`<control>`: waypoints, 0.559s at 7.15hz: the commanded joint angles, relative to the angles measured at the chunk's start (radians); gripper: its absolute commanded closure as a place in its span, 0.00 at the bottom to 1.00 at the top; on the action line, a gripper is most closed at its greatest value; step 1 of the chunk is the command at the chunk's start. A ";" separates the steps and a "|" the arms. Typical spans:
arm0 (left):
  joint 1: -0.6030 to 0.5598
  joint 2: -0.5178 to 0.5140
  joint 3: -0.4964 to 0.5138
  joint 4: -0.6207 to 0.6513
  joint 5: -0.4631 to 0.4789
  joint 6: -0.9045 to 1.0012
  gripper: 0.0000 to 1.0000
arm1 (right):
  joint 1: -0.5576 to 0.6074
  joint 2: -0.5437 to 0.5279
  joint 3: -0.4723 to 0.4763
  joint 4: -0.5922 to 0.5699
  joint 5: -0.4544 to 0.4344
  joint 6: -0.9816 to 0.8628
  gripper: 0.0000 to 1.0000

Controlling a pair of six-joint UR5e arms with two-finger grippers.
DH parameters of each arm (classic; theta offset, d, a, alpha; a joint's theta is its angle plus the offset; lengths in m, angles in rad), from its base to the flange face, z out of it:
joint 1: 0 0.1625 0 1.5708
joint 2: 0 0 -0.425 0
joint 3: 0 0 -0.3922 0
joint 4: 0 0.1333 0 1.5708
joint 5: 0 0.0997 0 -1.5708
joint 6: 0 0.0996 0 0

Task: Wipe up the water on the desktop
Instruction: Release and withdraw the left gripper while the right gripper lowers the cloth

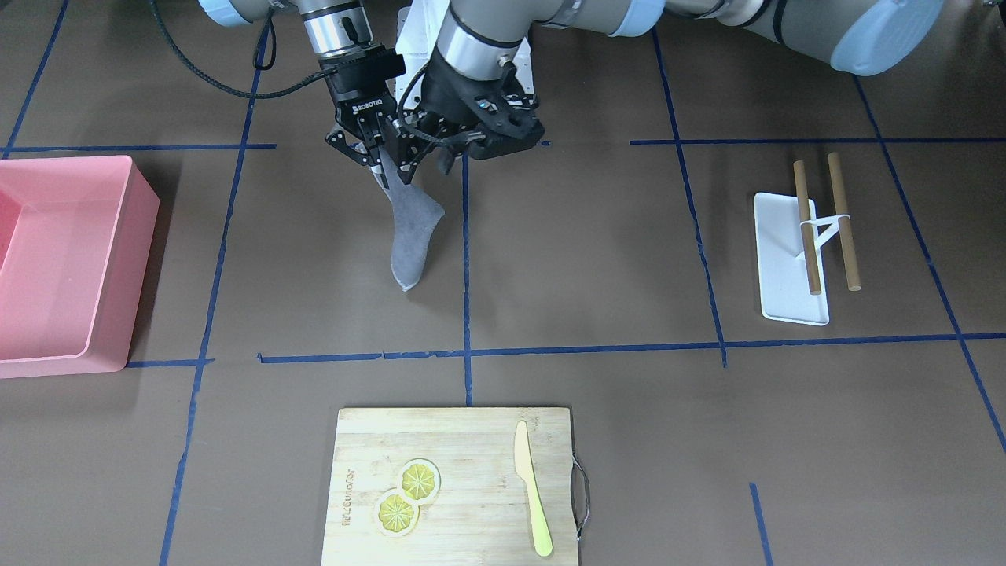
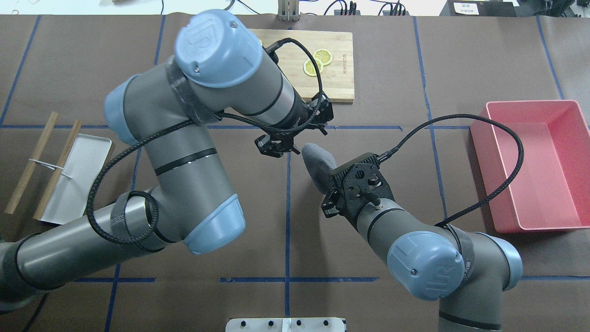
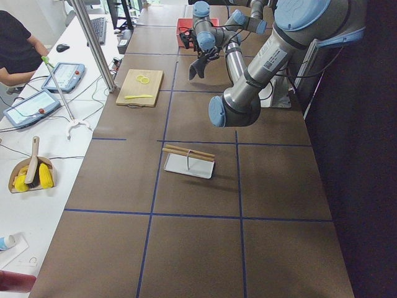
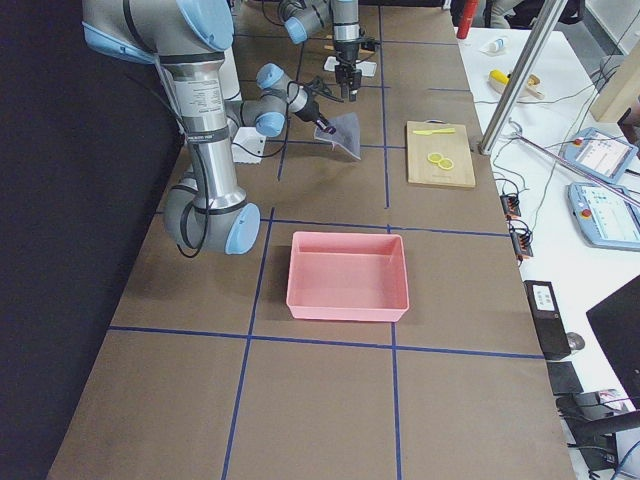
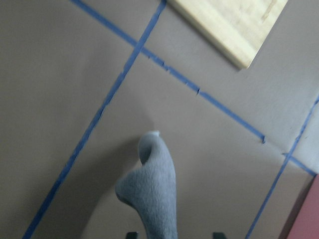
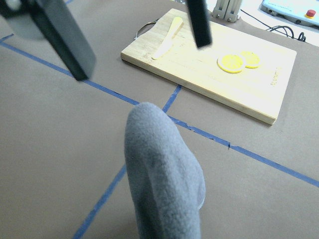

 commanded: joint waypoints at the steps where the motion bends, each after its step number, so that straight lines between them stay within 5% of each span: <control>1: -0.076 0.074 -0.043 0.002 -0.008 0.096 0.01 | 0.053 -0.027 0.101 -0.259 0.169 0.072 1.00; 4: -0.165 0.269 -0.138 0.008 -0.011 0.448 0.01 | 0.240 -0.224 0.132 -0.283 0.697 0.265 1.00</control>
